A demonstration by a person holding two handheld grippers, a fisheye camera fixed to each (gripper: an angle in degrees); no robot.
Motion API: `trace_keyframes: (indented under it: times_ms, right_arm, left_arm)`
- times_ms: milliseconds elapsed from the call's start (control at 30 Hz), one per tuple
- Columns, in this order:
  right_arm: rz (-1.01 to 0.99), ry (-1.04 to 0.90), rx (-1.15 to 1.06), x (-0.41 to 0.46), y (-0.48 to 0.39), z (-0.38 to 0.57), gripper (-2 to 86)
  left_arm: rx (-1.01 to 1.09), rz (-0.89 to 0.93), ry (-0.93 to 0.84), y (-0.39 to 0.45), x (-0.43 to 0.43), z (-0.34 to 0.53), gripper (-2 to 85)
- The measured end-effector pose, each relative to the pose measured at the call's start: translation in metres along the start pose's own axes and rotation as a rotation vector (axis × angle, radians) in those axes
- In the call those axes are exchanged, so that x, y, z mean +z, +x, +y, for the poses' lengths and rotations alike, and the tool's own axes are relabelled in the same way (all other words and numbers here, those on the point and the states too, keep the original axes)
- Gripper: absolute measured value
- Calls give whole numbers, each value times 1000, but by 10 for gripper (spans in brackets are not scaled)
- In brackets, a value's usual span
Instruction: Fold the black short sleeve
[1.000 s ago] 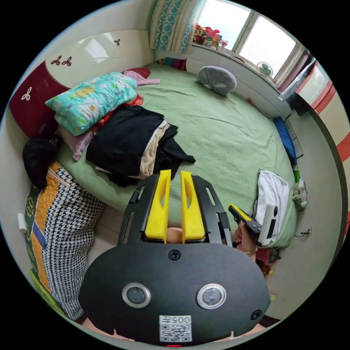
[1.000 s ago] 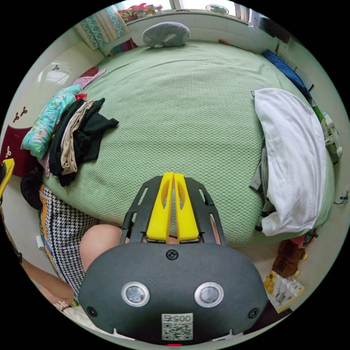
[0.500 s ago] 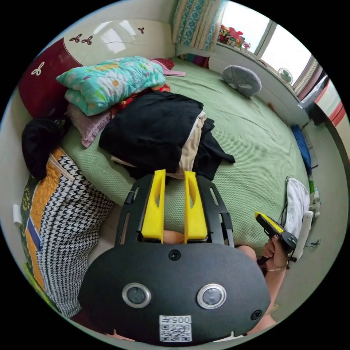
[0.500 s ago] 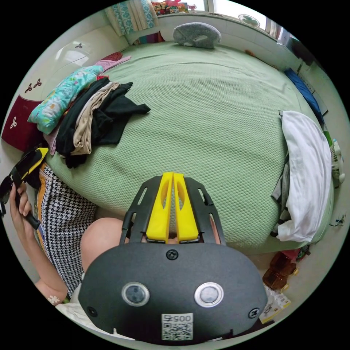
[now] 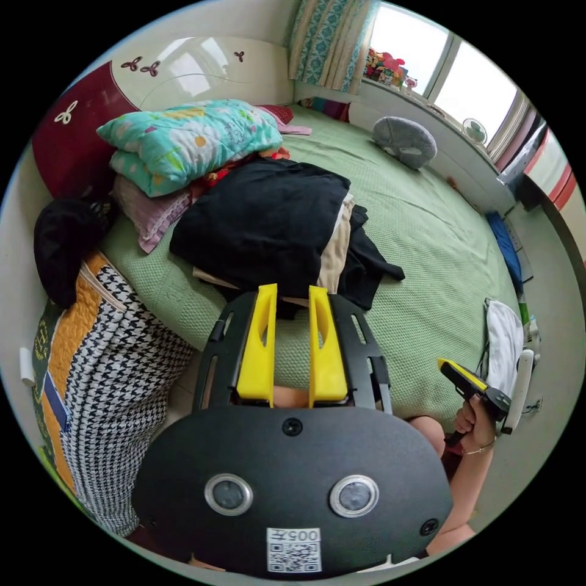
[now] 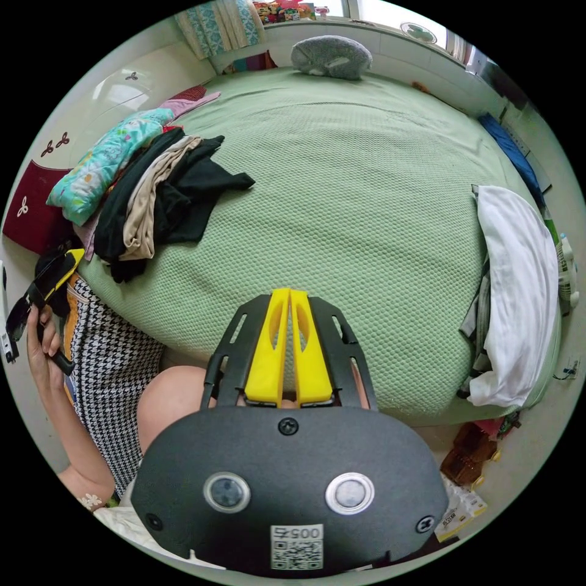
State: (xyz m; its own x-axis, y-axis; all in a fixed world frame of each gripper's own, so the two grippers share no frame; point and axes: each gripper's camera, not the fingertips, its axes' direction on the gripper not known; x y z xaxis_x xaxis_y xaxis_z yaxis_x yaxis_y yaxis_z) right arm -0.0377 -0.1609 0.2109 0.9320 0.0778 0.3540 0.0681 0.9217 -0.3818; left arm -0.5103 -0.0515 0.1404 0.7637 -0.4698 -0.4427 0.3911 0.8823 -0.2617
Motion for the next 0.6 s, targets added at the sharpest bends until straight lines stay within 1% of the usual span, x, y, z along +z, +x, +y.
trace_keyframes:
  times_ms: [133, 300, 467, 600]
  right_arm:
    - [-9, 1, 0, -2, -1, 1, -11]
    - [-9, 3, 1, -5, 0, 2, -11]
    - [0, 0, 1, -6, 2, 1, -11]
    - [3, -13, 8, -3, 4, 1, -11]
  left_arm:
    - [28, 18, -27, -3, 18, 0, 113]
    - [36, 38, 20, -8, 37, -6, 112]
    - [26, 15, 15, -12, 67, -25, 119]
    - [26, -10, -40, -14, 100, -32, 117]
